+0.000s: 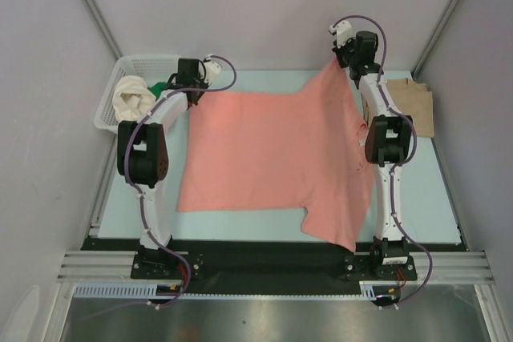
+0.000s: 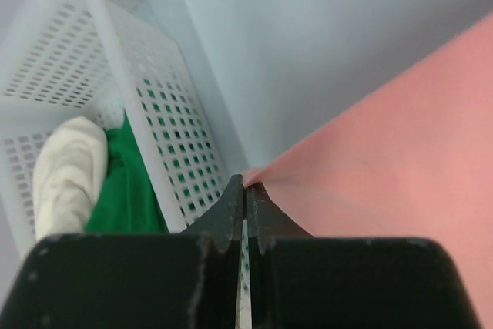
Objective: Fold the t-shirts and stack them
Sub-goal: Flatten the tshirt out
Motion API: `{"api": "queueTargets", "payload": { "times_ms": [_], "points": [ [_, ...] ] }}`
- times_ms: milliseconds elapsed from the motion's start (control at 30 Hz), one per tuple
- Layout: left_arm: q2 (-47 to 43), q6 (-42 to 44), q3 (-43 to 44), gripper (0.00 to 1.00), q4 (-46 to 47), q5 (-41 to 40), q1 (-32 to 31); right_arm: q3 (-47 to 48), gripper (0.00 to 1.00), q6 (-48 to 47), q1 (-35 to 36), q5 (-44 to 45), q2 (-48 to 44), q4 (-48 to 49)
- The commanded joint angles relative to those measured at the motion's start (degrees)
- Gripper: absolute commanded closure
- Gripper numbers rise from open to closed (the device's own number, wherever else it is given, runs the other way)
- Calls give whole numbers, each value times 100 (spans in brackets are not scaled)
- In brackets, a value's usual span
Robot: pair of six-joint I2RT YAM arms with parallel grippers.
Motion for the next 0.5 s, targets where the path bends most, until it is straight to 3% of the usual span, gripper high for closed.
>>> {"api": "queueTargets", "payload": {
  "times_ms": [0,200,467],
  "points": [
    [500,160,990,100,232,-366,183,278,100,-427,75,305,262,545],
    [1300,336,2425,99,-84,-515,298,225,100,-410,137,419,324,774],
    [1038,371,2068,100,20,-402,307,-205,100,-287,189,428,-27,792]
  ]
}}
